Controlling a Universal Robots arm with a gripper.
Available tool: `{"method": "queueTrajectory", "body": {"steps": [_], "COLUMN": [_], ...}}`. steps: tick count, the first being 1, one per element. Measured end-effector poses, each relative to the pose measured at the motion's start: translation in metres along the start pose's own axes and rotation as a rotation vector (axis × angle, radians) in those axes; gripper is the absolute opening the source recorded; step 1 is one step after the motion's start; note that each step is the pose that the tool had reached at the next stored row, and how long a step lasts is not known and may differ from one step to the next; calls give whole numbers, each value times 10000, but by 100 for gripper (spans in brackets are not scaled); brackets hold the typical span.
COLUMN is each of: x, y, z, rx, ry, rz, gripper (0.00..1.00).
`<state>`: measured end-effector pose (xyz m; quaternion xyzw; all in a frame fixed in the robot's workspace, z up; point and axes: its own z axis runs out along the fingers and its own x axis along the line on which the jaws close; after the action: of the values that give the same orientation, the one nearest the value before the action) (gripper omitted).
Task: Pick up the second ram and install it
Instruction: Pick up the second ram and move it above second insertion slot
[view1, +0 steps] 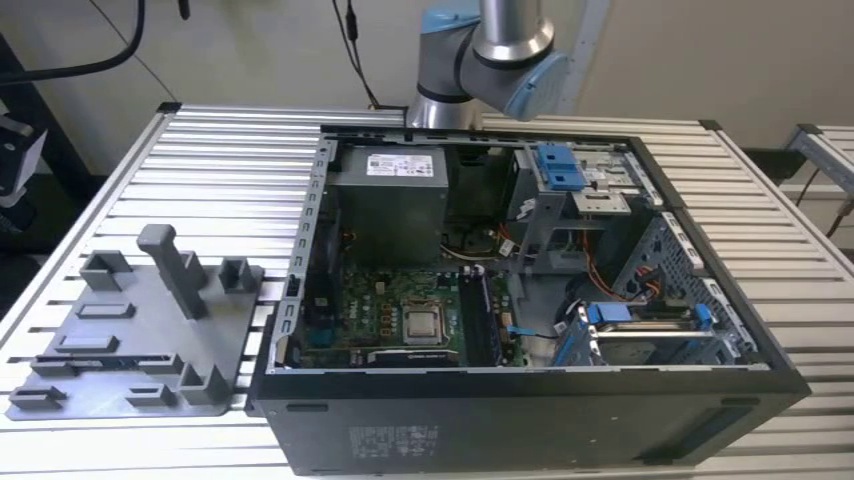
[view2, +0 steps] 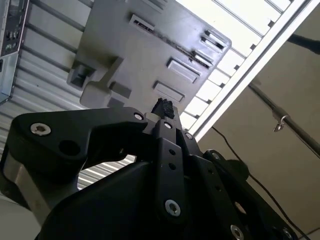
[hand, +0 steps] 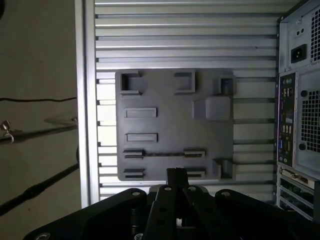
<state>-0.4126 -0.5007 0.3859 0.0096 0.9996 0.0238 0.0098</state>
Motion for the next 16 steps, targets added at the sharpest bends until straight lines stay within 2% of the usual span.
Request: {"method": "queueTrajectory", "body": {"steps": [4,16], "x": [-1,-1], "y": [0,0], "z": [0,0], "rx": [20,93], "ry": [17,88], "rz": [-379,-1918], "gripper": [11,11]}}
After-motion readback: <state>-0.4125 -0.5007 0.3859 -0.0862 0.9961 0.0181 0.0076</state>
